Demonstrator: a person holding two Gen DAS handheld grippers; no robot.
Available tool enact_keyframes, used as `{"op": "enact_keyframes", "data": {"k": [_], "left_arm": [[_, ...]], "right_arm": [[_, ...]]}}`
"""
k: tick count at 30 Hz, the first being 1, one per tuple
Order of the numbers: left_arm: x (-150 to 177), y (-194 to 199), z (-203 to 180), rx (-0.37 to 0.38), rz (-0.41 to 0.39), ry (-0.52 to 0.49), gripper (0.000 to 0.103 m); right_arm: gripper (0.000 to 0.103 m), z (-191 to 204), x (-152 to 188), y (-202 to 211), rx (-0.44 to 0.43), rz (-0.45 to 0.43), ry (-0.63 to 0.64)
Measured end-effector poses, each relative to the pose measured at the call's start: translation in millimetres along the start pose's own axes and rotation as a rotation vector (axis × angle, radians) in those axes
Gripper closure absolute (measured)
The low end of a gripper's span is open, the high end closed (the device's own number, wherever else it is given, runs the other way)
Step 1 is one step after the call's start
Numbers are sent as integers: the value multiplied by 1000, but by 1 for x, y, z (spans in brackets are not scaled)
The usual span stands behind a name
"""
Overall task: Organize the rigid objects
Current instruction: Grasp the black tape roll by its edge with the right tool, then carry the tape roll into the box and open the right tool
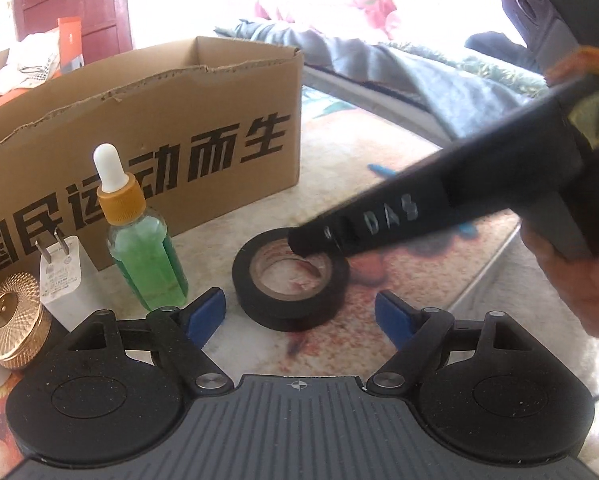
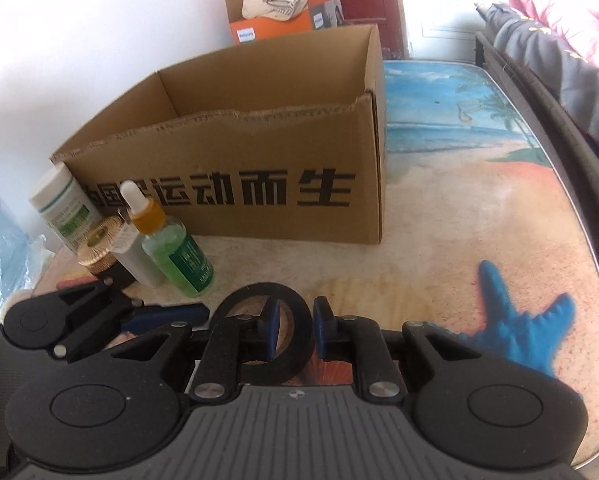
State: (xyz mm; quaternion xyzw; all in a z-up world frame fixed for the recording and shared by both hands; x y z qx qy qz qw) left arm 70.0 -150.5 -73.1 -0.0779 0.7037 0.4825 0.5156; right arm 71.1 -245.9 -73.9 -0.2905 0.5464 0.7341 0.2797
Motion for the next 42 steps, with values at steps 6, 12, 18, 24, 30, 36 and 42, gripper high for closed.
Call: {"op": "enact_keyframes", "data": {"k": [6,12,18,24,30,36,42], "left_arm": [[-5,-1,0,-9,-12,-7,24],[-8,-2,5,-34,-26,15,38],[-11,4,1,-20,-39,20,38],[-28,47,-4,-33,-151,2,38],[-82,100,19,-124,-327,-25,38],[-137,117,81,-150,-357,45,37],[-154,74,141,-127,-214,153,37]], "right_arm": [[83,2,4,-4,4,-10,10],[84,5,5,-3,18,-17,29],[85,10,5,9,45,-19,25],[85,32,-15,52,71,-114,82],[85,74,-78,96,47,-298,209],[84,103,-156,74,-41,-304,256],[85,101,-210,-3,-121,-126,191]]}}
Point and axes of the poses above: each gripper's, at about its wrist camera, not at the fingertips, and y roughly against the way its jaws point, z to its left, x to its underside, the point moved 6 cm from there along -y, roughly the way its jaws point, and after that the axes turned 7 degrees about -z, right-handed, at the moved point
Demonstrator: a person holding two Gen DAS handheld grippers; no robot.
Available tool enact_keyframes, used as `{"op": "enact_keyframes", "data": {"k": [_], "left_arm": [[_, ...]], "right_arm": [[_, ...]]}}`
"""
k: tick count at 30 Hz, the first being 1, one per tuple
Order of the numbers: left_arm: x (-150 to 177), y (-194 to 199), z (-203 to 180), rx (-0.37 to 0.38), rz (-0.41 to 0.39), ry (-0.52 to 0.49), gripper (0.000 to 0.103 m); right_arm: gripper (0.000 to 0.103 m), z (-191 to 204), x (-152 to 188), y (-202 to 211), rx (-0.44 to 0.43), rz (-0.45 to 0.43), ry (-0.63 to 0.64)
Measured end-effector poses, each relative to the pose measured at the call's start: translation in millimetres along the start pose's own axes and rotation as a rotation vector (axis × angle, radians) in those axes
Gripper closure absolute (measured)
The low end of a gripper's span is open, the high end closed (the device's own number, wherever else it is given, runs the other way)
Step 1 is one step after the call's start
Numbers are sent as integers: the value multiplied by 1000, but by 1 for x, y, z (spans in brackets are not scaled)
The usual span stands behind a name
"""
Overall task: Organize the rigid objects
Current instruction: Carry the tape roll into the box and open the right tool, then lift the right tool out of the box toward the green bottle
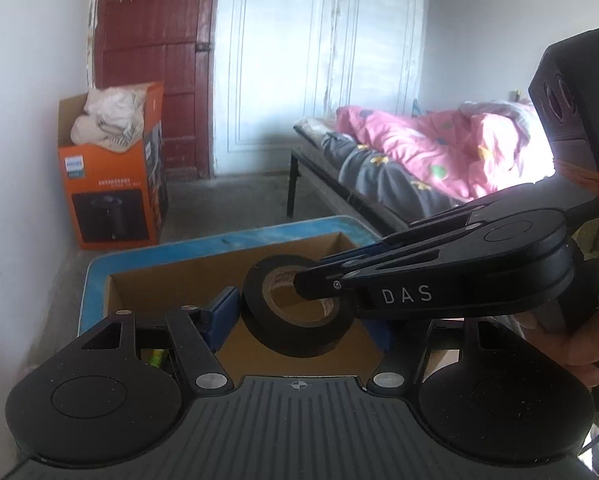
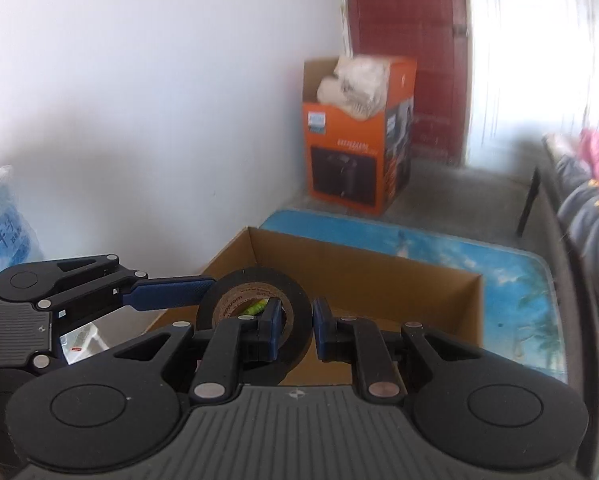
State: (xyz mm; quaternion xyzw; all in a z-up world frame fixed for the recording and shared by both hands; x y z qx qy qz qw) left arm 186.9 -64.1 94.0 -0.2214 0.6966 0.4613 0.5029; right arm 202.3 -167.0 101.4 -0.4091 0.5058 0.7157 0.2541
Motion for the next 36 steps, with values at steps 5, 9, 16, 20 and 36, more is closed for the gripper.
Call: {"op": "enact_keyframes", "data": {"k": [5,9,16,20,36], "left_arm": [[21,-53,35,24,207,105,37],[39,-92,49,54,382,162,37],[63,-146,63,63,582,237,37],[78,-164,68,50,695,271,31],[74,-137,97,-21,602,420,14]], "right_arm": [[84,-25,10,-71,-28,185,-73],[84,-48,27,-117,-39,324,-127],[84,-75,56,-170,-49,485,-206],[84,-71,64,-191,-28,531,-162],[82,-70,44,-215,-90,438,-269]]}}
Point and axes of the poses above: each gripper's, at about its wrist camera, not at the fingertips, and y roughly against the way its jaws point, z to its left, x to its underside, the point moved 6 cm from there along -y, roughly the way its jaws point, and after that the axes turned 7 degrees about -z, right-handed, at the moved point
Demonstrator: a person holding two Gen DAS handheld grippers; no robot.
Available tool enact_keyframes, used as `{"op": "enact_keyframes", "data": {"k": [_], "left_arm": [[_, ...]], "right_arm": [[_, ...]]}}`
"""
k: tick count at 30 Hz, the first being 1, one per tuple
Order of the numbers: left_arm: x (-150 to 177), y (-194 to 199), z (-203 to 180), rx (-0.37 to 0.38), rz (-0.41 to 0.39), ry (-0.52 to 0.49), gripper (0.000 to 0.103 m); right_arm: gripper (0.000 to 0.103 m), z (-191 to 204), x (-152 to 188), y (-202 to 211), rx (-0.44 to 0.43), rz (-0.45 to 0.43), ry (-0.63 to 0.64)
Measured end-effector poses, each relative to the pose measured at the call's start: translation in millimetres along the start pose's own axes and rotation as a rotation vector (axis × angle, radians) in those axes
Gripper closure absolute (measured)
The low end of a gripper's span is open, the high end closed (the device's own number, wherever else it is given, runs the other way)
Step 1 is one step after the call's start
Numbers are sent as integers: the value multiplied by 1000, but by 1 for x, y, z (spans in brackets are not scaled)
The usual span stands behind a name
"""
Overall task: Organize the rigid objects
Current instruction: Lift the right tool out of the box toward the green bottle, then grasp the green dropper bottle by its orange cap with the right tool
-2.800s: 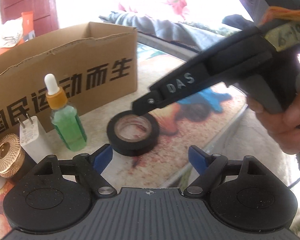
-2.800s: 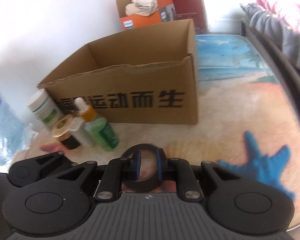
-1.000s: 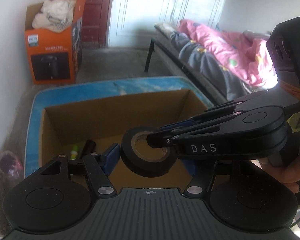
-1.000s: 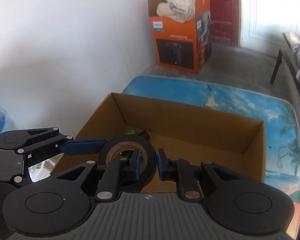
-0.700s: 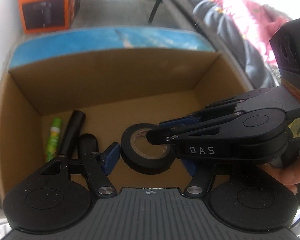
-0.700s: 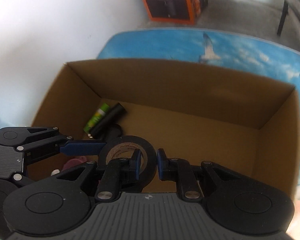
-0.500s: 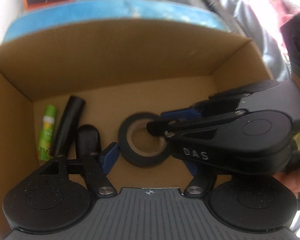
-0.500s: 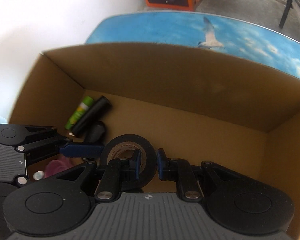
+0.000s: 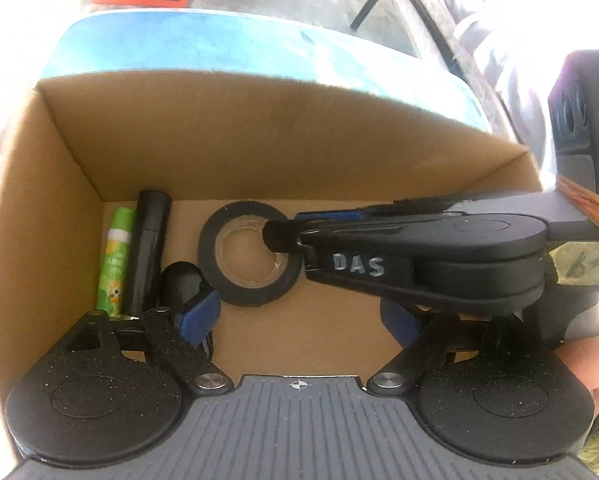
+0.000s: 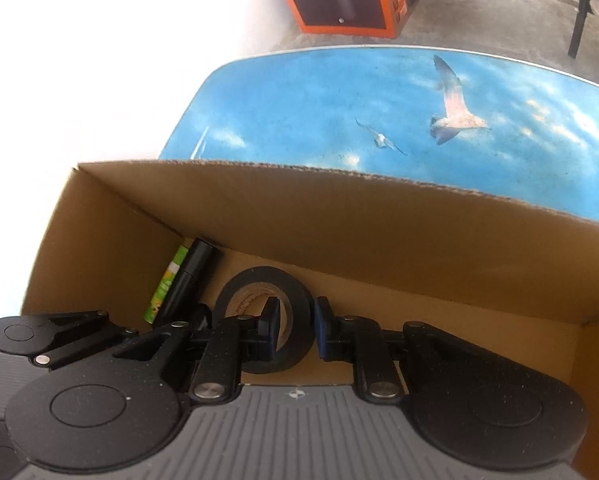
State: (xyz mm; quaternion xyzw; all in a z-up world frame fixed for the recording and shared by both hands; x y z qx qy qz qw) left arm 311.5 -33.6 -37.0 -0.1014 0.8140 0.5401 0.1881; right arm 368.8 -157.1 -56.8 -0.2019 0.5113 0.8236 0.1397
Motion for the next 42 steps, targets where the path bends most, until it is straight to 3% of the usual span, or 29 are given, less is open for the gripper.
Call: {"op": "enact_keyframes", "data": {"k": [6,11,17,21,28,36,42], "left_arm": [[6,47,0,55,-93,17,13],[20,96,-17,114,-188,-18,12],[59,139,-47,193,-305,-107,5],[98,146,-62,220,-379,-168,3],[171,140,-88,252,-446,-305,2],[216,95,-110,168,-441,-458,3],[222,73,-111,60,-465,-533,8]], "right_arm": [[81,0,-1,60,-61,-101,-62],[81,16,19,134,-122,-229,-40],[81,40,84,226,-155,-408,45],[81,50,136,255,-131,-501,74],[81,47,199,240,-51,-544,48],[81,57,215,206,-17,-500,101],[82,67,217,190,-16,-468,175]]}}
Point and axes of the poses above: each gripper's, at about its wrist camera, not at the fingertips, and y roughly against the way its jaws point, z to its left, x to its underside, the point moved 6 cm from there along -y, roughly the way its jaws point, and after that the axes turned 7 degrees about -z, right-handed, at the moved point
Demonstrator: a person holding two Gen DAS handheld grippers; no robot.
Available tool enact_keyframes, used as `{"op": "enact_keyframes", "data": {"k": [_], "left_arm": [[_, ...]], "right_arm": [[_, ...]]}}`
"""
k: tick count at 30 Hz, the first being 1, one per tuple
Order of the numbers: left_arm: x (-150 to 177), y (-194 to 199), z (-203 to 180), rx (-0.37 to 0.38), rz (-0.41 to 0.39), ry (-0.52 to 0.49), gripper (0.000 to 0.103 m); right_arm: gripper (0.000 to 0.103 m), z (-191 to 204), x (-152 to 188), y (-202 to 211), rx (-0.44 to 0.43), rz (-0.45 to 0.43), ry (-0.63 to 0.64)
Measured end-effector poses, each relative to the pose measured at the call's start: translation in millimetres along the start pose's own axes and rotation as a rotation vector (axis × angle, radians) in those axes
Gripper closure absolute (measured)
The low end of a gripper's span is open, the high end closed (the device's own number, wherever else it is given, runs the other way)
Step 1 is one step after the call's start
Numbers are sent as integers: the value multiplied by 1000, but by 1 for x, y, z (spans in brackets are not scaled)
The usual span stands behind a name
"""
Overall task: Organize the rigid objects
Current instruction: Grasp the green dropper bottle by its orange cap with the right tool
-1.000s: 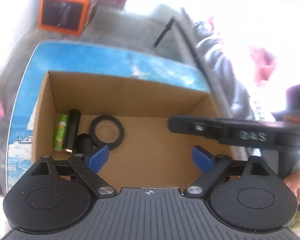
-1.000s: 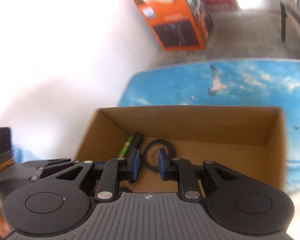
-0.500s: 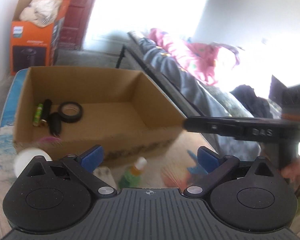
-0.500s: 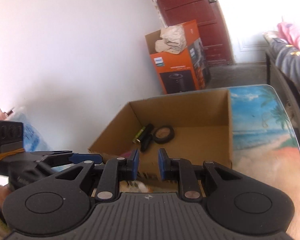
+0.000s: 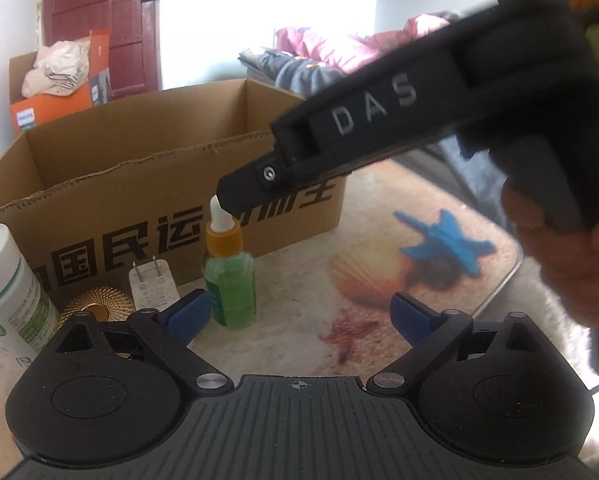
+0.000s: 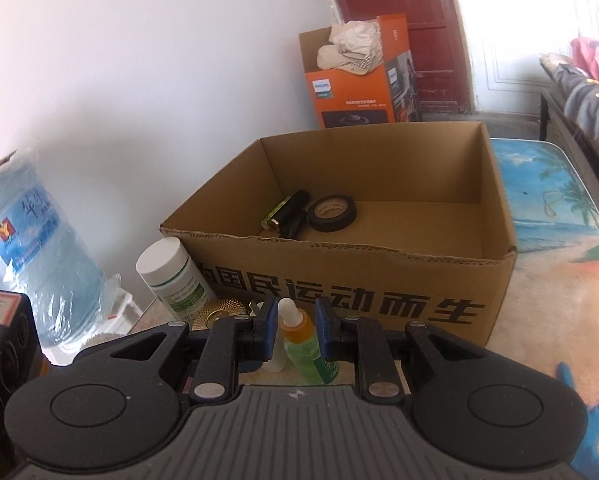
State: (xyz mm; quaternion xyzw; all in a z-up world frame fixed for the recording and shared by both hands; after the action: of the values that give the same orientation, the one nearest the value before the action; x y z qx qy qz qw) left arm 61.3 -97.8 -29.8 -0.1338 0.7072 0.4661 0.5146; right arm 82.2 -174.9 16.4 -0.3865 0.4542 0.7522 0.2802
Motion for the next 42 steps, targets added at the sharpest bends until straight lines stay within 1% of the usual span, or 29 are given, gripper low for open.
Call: {"op": "enact_keyframes", "data": {"k": [3,5,6,12,15,21,28,29,31,33,34,35,36,39,42], "left_arm": [[3,-7,5,-17,6,13,11],[3,-10,8,-22,4,19,16],[4,-11,9,-25,2,16,17],[7,-16,10,-41,-5,21,19],[7,-20,11,-34,-17,31,18],[7,-17,3,14,-23,27,18],[6,-14,-14,111,-21,30,20],[6,-14,-16,119,-22,31,23],[6,-15,-17,110,-23,27,28],[4,-17,-16,66,-19,4,30],[4,-21,-15,44,-8,-5,33],[5,-24,-13,27,4,-6,39],[5,-27,-11,13,16,1,41],[5,-34,-4,5,29,30,46],[5,-38,-4,-4,33,29,50]], "right_arm": [[82,4,1,-7,-14,23,31],[82,6,1,-12,-12,34,49],[82,6,0,-14,-9,38,59],[84,5,1,-21,-7,51,76],[85,2,1,-21,1,57,72],[85,-4,3,-10,25,63,56],[85,-20,10,12,72,67,20],[85,-21,11,14,78,66,17],[85,-24,12,18,84,63,17],[85,-25,12,19,85,60,16],[85,-25,12,19,85,59,16],[85,-25,12,18,85,58,17],[85,-25,12,18,85,57,19],[84,-25,12,18,83,60,36],[83,-25,12,16,70,62,40]]}}
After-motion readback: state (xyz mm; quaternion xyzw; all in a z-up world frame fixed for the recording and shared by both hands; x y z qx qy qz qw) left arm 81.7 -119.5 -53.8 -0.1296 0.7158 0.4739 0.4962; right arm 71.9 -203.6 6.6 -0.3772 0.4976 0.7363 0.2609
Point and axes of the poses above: each gripper's, at about its wrist camera, not at the fingertips, and y roughly against the way its jaws point, z to its left, x to its underside, the point moved 6 cm from there along -y, roughly the way its jaws point, and after that the axes turned 7 degrees about -z, right-handed, at the moved point
